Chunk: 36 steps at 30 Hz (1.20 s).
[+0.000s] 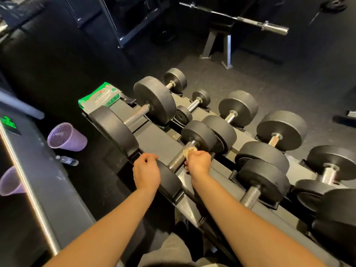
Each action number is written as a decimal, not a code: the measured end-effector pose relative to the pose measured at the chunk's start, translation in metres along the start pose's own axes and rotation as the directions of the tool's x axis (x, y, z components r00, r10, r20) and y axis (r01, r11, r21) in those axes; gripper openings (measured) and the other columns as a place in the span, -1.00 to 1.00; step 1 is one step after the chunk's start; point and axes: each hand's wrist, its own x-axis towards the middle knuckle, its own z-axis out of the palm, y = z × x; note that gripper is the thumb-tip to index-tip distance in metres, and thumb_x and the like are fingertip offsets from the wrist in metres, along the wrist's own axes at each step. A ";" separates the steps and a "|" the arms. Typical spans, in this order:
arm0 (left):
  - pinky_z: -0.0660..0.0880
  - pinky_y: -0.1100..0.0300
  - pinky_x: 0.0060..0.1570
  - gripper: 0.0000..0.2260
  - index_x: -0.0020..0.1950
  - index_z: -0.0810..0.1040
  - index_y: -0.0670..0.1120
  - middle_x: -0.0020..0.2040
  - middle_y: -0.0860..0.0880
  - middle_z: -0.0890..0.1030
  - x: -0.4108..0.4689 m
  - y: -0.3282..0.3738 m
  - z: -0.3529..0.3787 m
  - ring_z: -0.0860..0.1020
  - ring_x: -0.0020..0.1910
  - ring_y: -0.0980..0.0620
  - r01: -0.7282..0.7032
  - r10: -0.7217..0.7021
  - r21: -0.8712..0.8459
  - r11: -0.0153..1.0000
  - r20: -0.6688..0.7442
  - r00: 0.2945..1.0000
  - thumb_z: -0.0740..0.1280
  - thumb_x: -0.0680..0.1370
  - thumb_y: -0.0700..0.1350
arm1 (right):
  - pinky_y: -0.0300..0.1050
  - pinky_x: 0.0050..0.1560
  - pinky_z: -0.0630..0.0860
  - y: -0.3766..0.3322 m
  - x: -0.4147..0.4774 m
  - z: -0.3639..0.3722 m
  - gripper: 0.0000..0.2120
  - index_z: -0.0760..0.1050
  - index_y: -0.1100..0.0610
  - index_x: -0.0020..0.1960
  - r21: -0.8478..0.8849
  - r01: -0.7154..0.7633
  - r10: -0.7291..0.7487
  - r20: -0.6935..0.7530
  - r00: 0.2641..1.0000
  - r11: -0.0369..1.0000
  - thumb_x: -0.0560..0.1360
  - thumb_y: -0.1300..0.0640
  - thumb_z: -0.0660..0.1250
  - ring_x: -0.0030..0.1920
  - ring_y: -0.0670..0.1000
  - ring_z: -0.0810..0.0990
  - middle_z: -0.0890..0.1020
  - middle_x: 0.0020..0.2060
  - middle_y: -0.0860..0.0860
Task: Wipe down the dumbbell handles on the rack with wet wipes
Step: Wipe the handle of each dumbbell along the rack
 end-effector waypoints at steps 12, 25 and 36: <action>0.39 0.11 -0.12 -0.77 -0.04 0.68 -0.05 -0.05 0.05 0.63 0.005 0.003 -0.002 0.52 -0.10 0.13 0.028 -0.028 0.007 1.000 0.010 1.000 0.22 0.62 -0.15 | -0.11 -0.38 0.53 0.009 0.003 -0.029 -0.83 0.58 0.19 -0.21 -0.258 0.042 0.023 0.244 0.969 0.965 0.56 0.25 0.33 -0.47 0.00 0.53 0.59 -0.39 0.10; 0.46 0.07 -0.22 -0.78 -0.10 0.64 -0.18 -0.13 -0.16 0.63 0.002 0.006 -0.004 0.51 -0.24 -0.02 0.038 -0.039 0.009 0.999 0.018 0.999 0.24 0.61 -0.14 | 0.22 -0.27 0.66 0.017 0.013 -0.007 -0.74 0.59 0.18 -0.35 -0.207 0.136 -0.120 0.088 0.989 0.969 0.50 0.21 0.37 -0.34 0.21 0.67 0.66 -0.41 0.14; 0.43 0.07 -0.27 -0.77 -0.13 0.63 -0.12 -0.16 -0.15 0.62 0.003 0.003 -0.004 0.54 -0.22 -0.06 0.017 -0.018 0.010 1.000 0.048 0.999 0.24 0.62 -0.10 | 0.00 -0.10 0.55 -0.043 -0.019 -0.028 -0.92 0.57 0.11 -0.08 -0.514 0.856 -0.363 0.789 0.495 0.051 0.55 0.16 0.30 -0.10 0.10 0.56 0.59 -0.16 0.06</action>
